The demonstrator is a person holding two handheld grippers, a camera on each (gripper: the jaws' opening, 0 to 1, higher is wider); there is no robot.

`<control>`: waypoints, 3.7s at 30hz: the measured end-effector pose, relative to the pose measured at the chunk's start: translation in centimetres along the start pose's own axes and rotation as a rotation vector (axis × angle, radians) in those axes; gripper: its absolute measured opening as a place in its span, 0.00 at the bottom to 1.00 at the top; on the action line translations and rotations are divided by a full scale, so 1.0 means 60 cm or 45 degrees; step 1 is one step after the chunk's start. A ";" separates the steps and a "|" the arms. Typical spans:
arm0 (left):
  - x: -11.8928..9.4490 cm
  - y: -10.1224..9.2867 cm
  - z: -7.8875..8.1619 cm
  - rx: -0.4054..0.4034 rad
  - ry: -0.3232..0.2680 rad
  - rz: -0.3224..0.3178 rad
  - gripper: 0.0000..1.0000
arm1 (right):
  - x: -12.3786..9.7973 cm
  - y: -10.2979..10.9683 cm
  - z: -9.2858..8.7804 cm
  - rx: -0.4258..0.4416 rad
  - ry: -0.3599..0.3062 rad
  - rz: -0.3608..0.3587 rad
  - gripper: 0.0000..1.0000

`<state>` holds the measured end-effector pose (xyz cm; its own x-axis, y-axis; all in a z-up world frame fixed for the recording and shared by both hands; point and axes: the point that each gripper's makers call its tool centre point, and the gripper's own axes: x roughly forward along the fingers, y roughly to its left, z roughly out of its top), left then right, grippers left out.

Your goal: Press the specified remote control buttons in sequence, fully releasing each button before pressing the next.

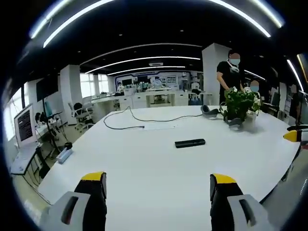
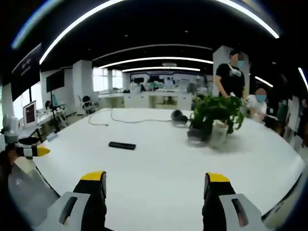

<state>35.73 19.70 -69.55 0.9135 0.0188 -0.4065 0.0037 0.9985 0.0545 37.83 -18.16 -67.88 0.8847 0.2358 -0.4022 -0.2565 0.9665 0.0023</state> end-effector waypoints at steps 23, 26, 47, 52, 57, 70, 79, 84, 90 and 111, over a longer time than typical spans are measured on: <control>0.004 -0.011 0.004 0.004 -0.011 -0.043 0.92 | 0.000 0.002 -0.001 0.006 -0.003 0.015 0.80; 0.004 -0.017 0.007 0.007 -0.018 -0.065 0.92 | -0.001 0.005 0.002 0.011 -0.011 0.023 0.80; 0.017 -0.034 0.062 0.031 -0.008 -0.131 0.85 | -0.003 0.001 -0.004 0.023 0.017 0.022 0.77; 0.033 -0.050 0.090 0.071 -0.002 -0.201 0.83 | 0.002 0.015 -0.010 -0.014 0.054 0.059 0.75; 0.055 -0.077 0.115 0.099 0.051 -0.293 0.79 | 0.003 0.016 -0.012 -0.037 0.059 0.064 0.74; 0.145 -0.124 0.135 0.337 0.156 -0.444 0.73 | 0.006 0.009 -0.016 -0.015 0.073 0.055 0.70; 0.197 -0.152 0.119 0.471 0.249 -0.596 0.66 | 0.011 0.009 -0.027 -0.004 0.119 0.055 0.68; 0.235 -0.166 0.116 0.589 0.288 -0.643 0.62 | 0.011 0.008 -0.030 -0.020 0.135 0.048 0.68; 0.273 -0.196 0.102 0.687 0.350 -0.719 0.59 | 0.012 0.000 -0.036 -0.017 0.156 0.014 0.66; 0.420 -0.235 0.048 0.899 0.402 -0.963 0.61 | 0.019 0.007 -0.056 -0.059 0.242 0.025 0.65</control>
<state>59.85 5.95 -77.93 0.4303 -0.4765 -0.7667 0.8483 0.5039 0.1629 37.41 -17.80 -71.39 0.7909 0.2273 -0.5682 -0.2947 0.9552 -0.0281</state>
